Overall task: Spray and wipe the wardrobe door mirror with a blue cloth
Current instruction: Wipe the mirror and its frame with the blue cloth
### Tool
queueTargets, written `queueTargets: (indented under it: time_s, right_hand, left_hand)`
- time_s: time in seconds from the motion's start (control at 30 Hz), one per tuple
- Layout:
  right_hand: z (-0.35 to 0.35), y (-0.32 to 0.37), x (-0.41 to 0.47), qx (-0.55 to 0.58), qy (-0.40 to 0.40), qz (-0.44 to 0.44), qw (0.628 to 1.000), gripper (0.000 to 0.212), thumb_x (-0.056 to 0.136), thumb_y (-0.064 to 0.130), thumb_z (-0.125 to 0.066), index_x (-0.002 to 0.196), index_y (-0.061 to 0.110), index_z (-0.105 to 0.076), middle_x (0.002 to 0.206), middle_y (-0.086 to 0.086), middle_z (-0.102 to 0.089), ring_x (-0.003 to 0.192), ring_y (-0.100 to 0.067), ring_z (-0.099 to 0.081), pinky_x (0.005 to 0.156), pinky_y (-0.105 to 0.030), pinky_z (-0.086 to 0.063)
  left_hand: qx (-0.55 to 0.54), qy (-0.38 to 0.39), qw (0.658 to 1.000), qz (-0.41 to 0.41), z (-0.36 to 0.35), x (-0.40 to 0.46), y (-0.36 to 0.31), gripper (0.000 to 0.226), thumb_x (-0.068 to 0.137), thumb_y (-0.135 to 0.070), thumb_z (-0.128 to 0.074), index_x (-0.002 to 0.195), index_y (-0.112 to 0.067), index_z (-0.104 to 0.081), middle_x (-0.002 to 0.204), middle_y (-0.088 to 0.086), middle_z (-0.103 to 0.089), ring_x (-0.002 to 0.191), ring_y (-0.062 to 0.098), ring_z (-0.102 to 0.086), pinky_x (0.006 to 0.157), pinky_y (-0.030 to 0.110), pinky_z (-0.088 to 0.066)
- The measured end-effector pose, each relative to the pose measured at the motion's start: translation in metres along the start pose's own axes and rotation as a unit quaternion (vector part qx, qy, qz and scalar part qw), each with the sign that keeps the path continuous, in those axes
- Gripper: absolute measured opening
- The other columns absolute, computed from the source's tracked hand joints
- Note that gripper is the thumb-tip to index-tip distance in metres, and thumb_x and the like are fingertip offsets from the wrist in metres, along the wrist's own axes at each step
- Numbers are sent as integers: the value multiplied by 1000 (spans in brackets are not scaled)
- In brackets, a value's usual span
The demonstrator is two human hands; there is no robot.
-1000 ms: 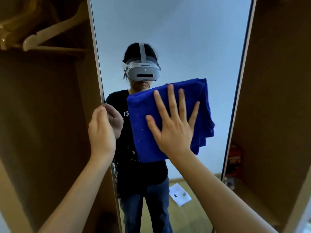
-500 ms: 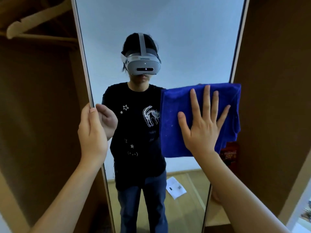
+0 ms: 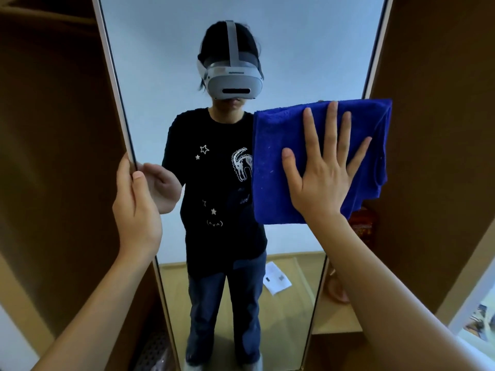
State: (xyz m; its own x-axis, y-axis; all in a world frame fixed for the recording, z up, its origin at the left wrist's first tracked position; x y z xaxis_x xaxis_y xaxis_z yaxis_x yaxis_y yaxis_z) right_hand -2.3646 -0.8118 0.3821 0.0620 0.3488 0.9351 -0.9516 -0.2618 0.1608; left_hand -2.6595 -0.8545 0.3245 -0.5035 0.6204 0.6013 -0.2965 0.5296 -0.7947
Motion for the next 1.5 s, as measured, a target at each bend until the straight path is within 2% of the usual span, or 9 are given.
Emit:
queueTargets:
  time_s: [0.07,0.23,0.37,0.57,0.77,1.0,1.17,1.27,1.5]
  right_hand:
    - [-8,-2,-21,1,3,-9,1000,63,98,59,-21,154,33,-16,163,-3,-14,150,-24,-7,118,-58,1]
    - [-34,5,-83,3,25,25,999,62,98,60,-23,154,37,-8,161,-1,-15,151,-23,-4,118,-59,1]
    - [-39,9,-96,-3,58,68,996,61,98,63,-17,153,42,-1,160,3,-11,149,-13,12,118,-54,7]
    - [-12,-1,-31,16,18,40,999,61,98,58,-31,153,36,-18,162,0,-16,149,-23,-7,117,-56,4]
    - [-20,-7,-54,11,37,31,999,63,98,59,-27,154,37,-10,163,2,-11,150,-21,-1,117,-55,7]
    - [-47,-2,-125,3,78,36,996,61,98,64,-14,151,45,8,161,14,16,148,-13,17,117,-54,10]
    - [-36,-2,-88,1,39,38,998,61,97,61,-25,153,38,-14,162,0,-14,150,-22,-3,116,-57,4]
    - [-25,-9,-62,3,19,-7,1000,62,98,59,-24,154,35,-15,162,-5,-16,149,-27,-7,116,-59,2]
    - [-46,7,-118,-5,23,-5,1000,62,99,59,-23,155,37,-7,161,-5,-16,149,-27,-4,115,-60,1]
  left_hand:
    - [-1,-8,1000,-7,1,-4,0,43,106,-27,-29,148,-19,-34,142,-8,-46,125,-2,-46,102,12,-38]
    - [2,-24,1000,-21,1,-10,1,39,105,-21,-30,141,-11,-44,131,-3,-54,114,-8,-52,94,7,-41]
    - [9,-22,1000,-18,5,-15,8,37,105,-20,-30,135,-9,-50,123,-3,-58,111,-7,-55,93,9,-42]
    - [37,-21,998,36,9,-29,38,43,105,-32,-29,135,-8,-48,132,11,-55,124,20,-51,108,40,-41]
    - [49,-28,998,33,7,-38,42,41,105,-28,-28,133,-7,-49,125,9,-58,117,15,-54,87,10,-42]
    - [49,-28,998,22,8,-39,40,35,105,-22,-30,124,-7,-55,109,0,-59,91,-11,-55,78,6,-41]
    - [38,-11,999,28,12,-38,44,39,105,-24,-29,134,-8,-49,126,7,-59,116,12,-54,96,20,-42]
    - [37,1,999,32,13,-38,47,40,105,-25,-29,137,-8,-47,129,8,-57,120,15,-53,102,30,-42]
    - [17,34,999,33,14,-50,64,36,106,-22,-27,138,-17,-44,131,-5,-53,121,0,-50,101,13,-39]
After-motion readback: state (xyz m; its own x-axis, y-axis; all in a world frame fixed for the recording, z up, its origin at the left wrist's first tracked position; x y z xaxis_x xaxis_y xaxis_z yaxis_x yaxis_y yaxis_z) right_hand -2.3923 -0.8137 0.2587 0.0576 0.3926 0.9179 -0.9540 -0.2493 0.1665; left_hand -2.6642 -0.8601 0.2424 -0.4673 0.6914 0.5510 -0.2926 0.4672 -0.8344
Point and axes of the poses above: each hand's wrist, its own x-axis towards the middle knuckle, its own z-axis out of the back of the hand, y = z × x, the point moved 7 cm from there along x, towards the middle knuckle
